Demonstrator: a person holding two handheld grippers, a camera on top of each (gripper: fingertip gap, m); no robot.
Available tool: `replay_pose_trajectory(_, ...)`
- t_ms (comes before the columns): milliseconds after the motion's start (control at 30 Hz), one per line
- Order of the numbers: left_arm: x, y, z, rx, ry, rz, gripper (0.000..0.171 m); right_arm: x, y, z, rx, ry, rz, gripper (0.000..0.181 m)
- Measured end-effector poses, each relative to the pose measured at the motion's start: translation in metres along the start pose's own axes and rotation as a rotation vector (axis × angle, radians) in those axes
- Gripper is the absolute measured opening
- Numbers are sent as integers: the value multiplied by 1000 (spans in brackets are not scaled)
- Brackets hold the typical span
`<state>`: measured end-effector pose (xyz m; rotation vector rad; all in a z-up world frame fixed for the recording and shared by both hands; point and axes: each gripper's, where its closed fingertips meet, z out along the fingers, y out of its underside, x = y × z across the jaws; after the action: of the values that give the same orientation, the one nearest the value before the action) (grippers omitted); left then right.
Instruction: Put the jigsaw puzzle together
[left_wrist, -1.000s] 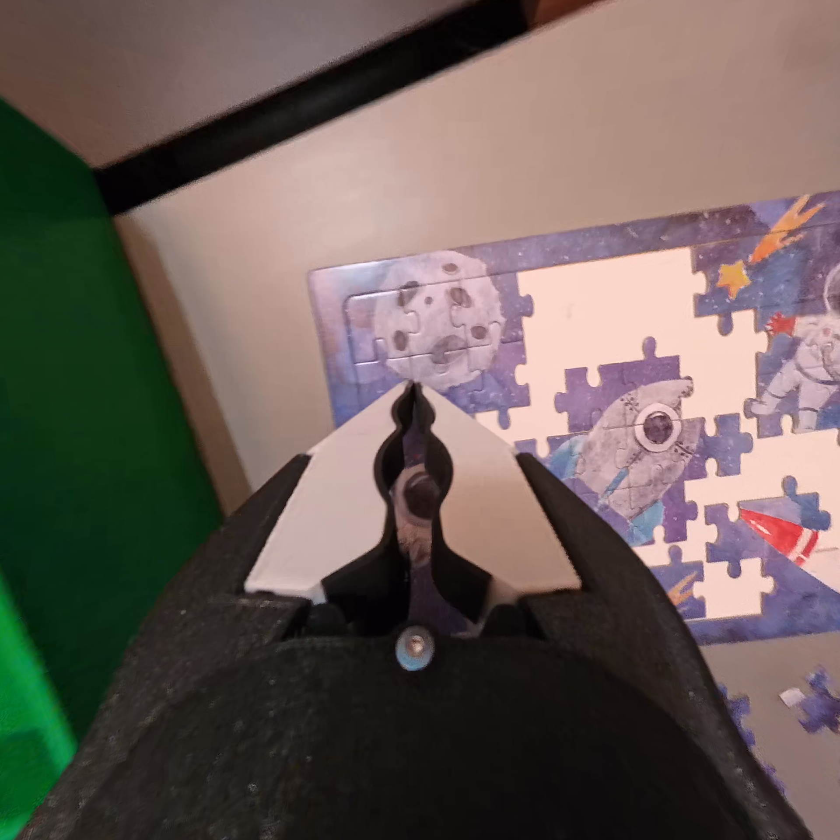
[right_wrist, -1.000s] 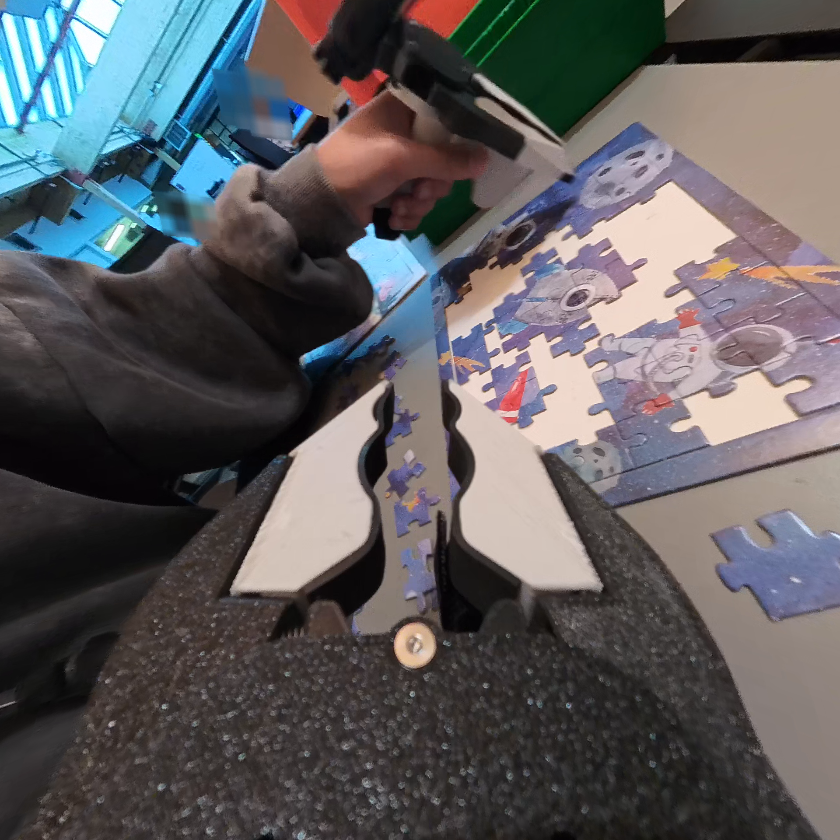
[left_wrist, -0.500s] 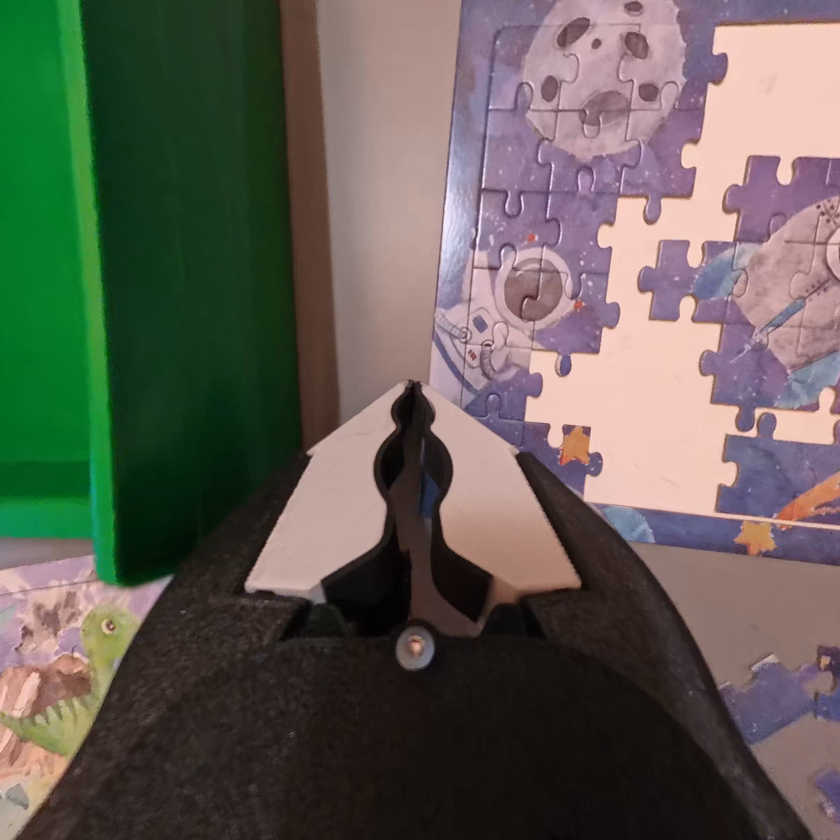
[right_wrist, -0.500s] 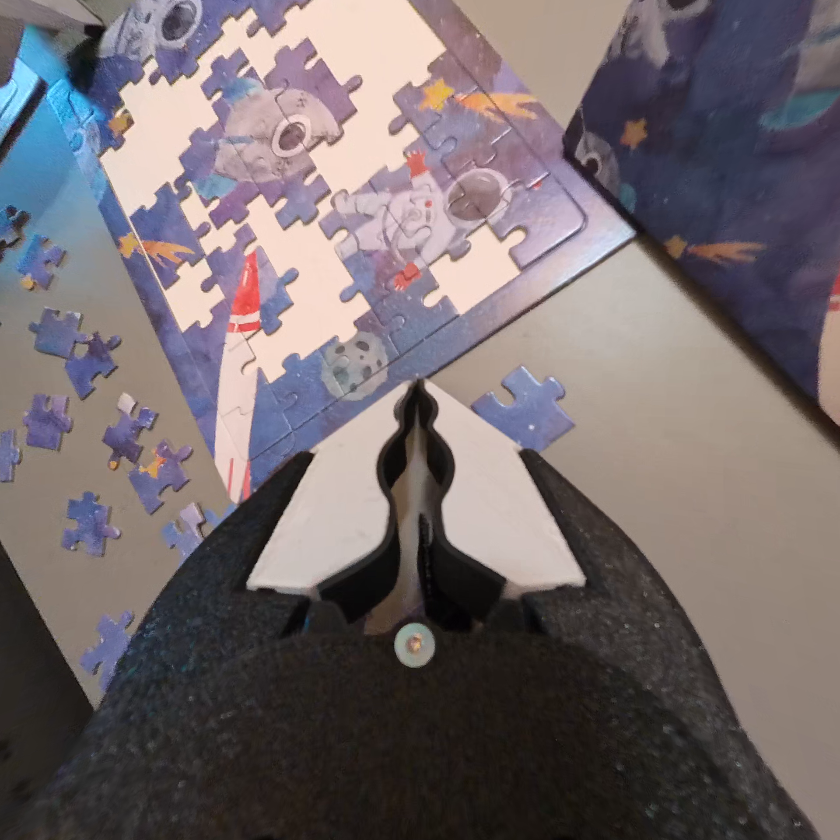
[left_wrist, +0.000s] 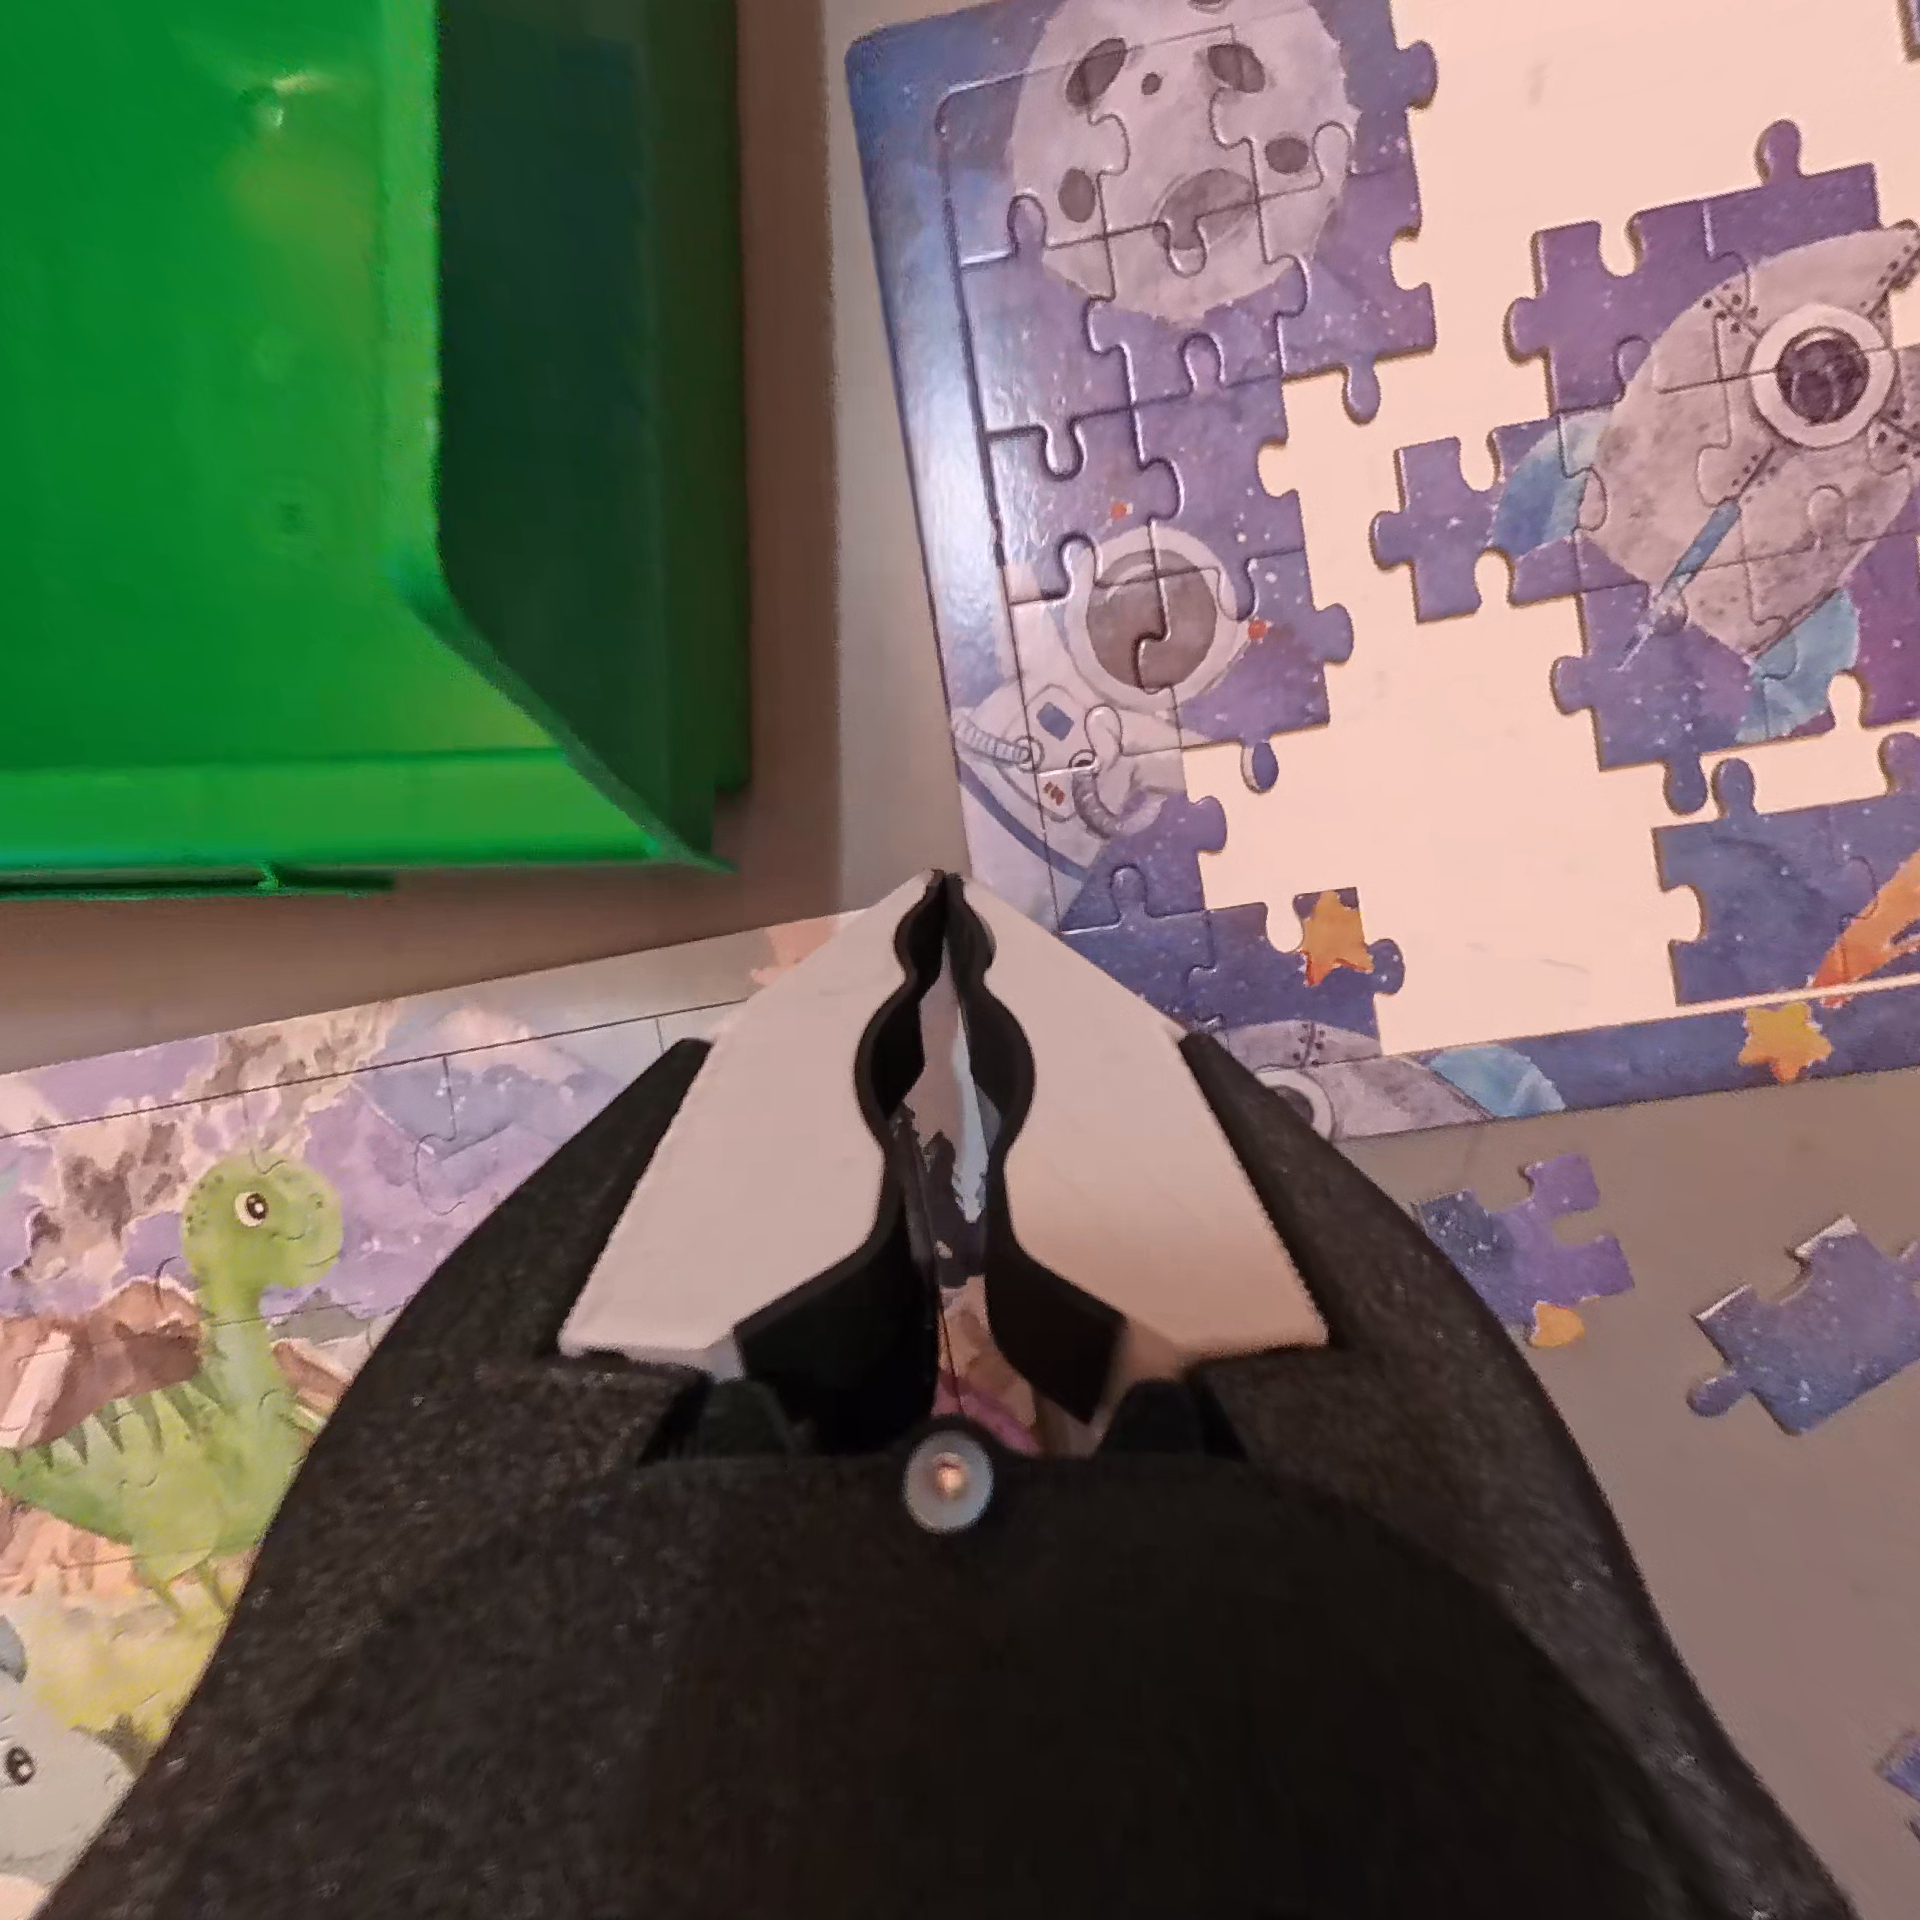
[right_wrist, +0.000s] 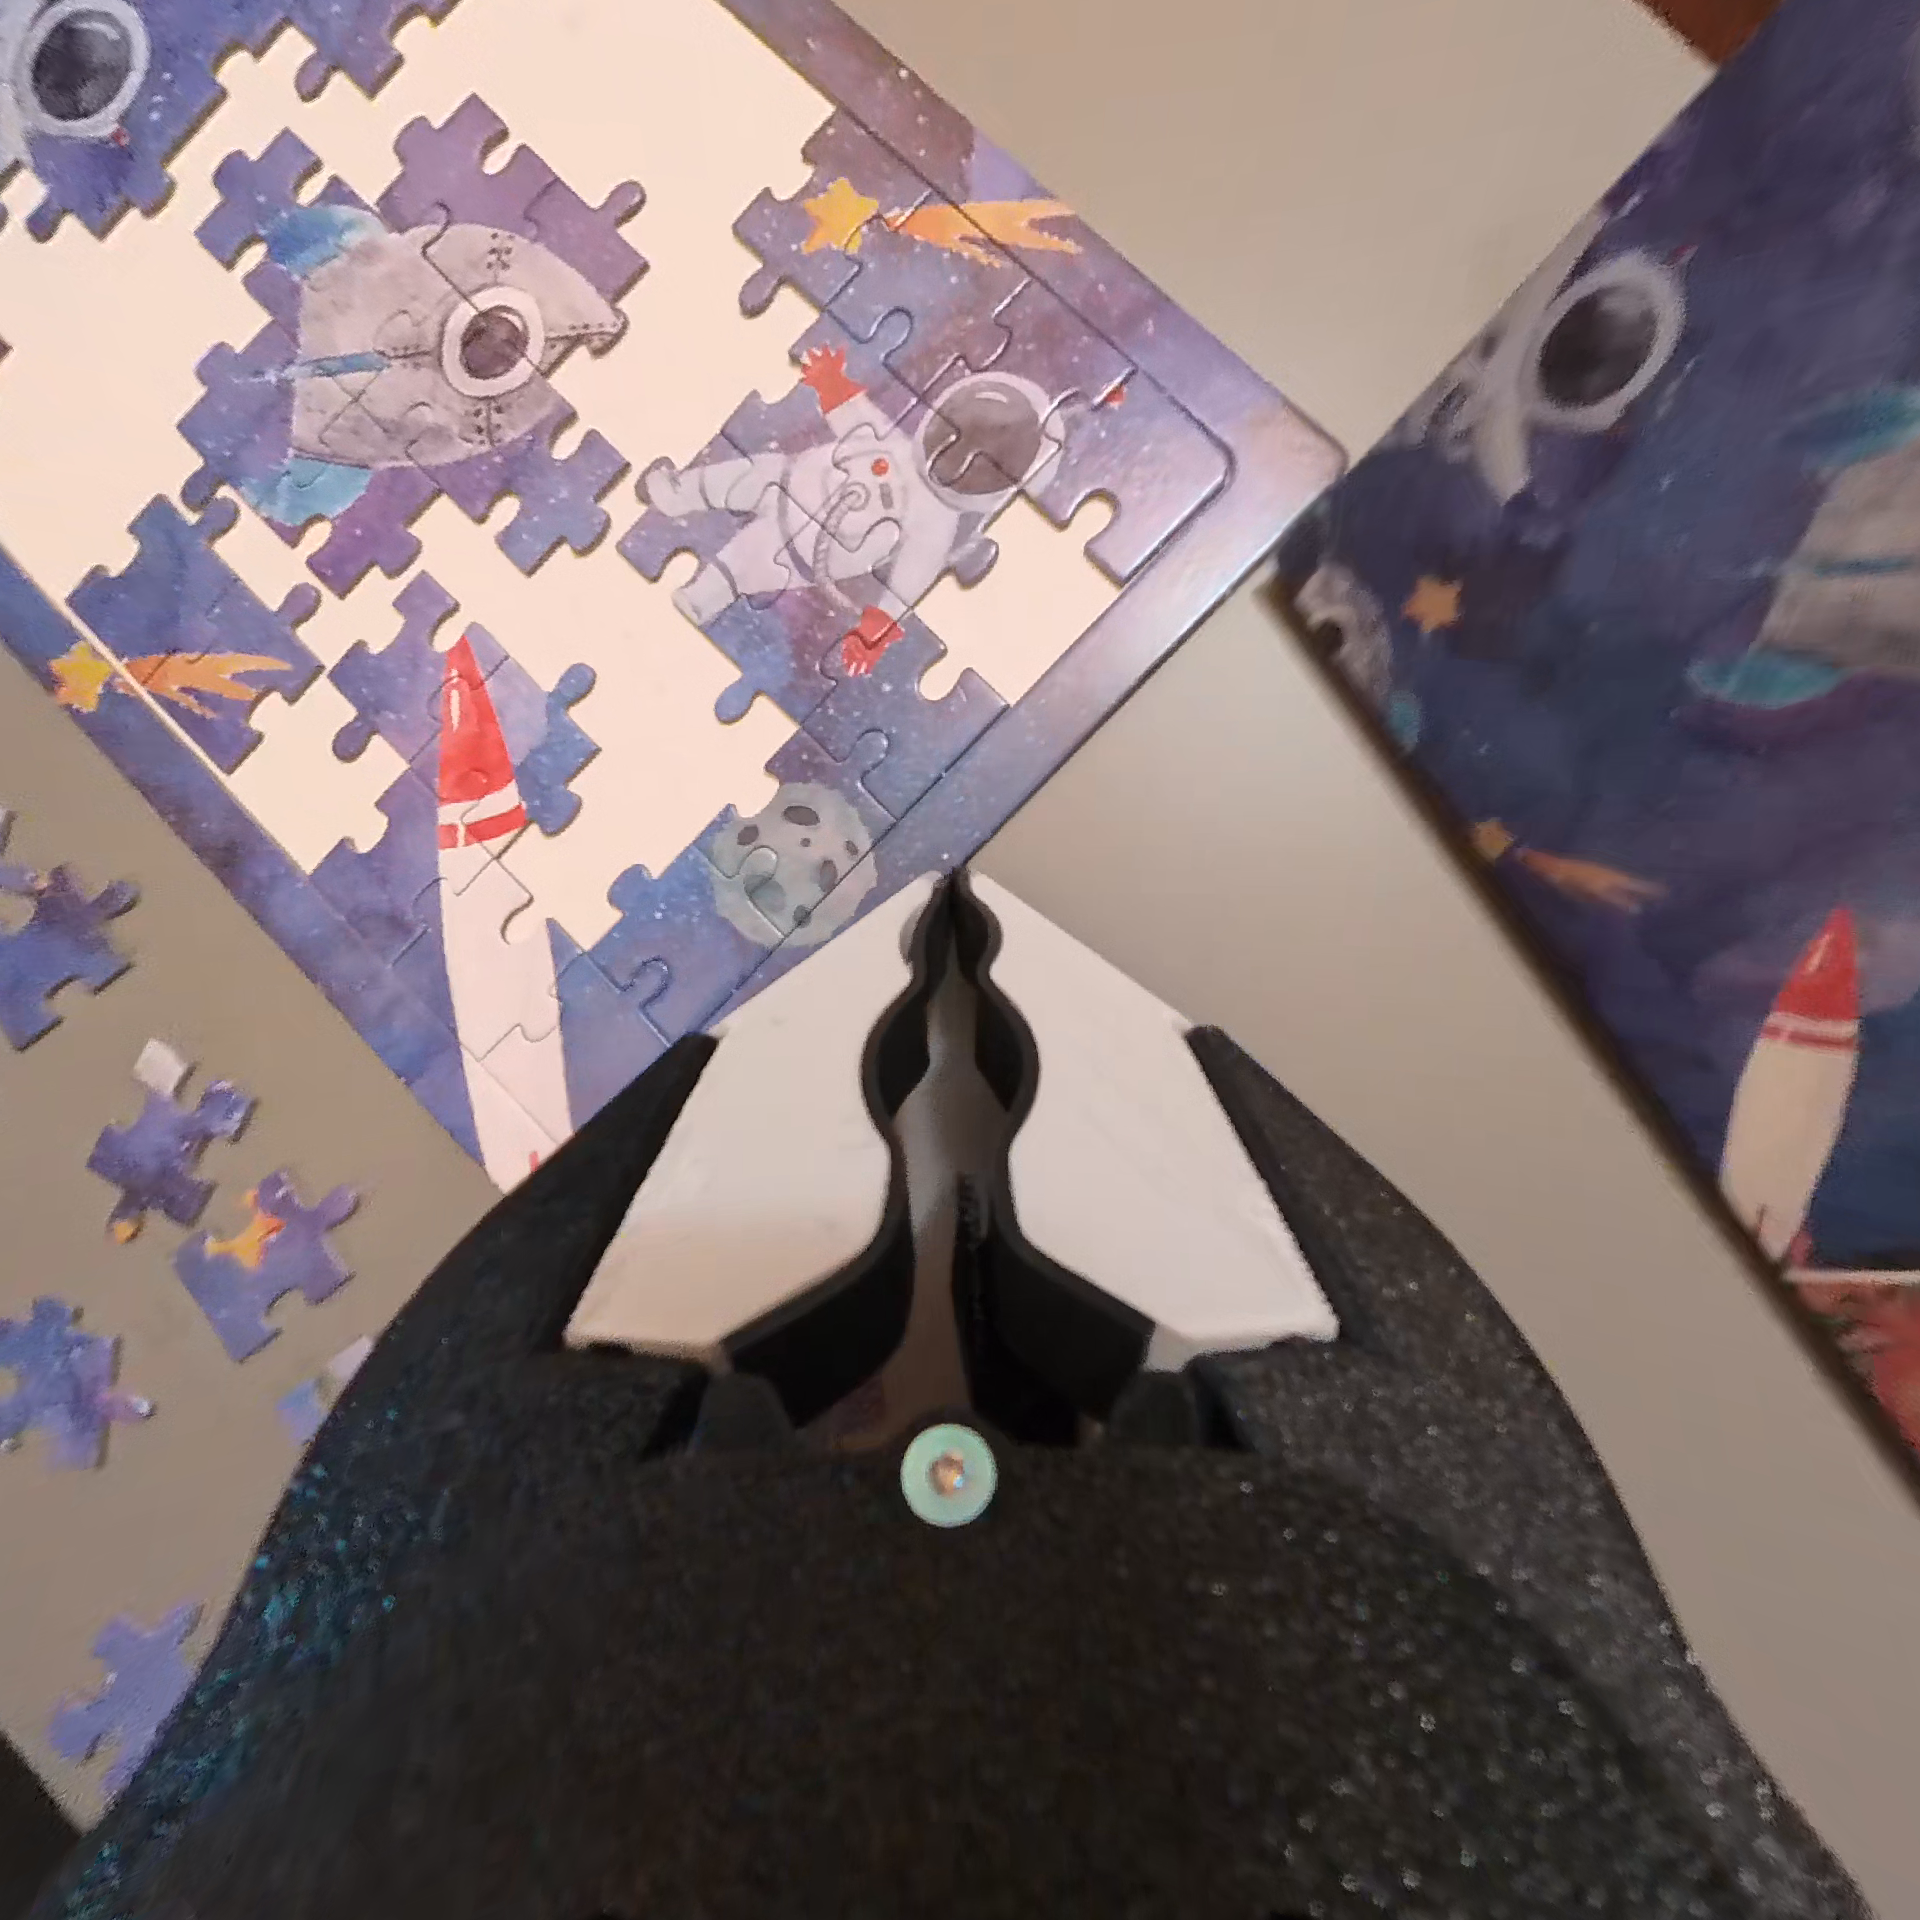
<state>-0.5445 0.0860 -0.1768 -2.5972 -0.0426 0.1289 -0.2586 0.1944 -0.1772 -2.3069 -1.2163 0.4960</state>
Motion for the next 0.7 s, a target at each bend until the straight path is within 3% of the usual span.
replay_pose_trajectory(167,1,1,0,10,7,-1,0,14,-16,3,15,-12,38,0)
replay_pose_trajectory(300,23,-20,-28,97,96,-14,4,38,-25,-56,205,-5,83,9)
replay_pose_trajectory(367,59,-46,-58,176,273,-3,14,71,-8,-94,261,100,93,21)
replay_pose_trajectory(433,112,-81,-90,237,557,-43,24,115,16,-133,321,234,163,45)
replay_pose_trajectory(500,169,-115,-107,236,829,-81,35,150,41,-164,360,263,316,68)
replay_pose_trajectory(600,230,-150,-74,141,888,-19,86,173,61,-192,452,172,518,84)
replay_pose_trajectory(700,270,-185,-23,107,807,3,107,188,74,-202,478,217,558,86)
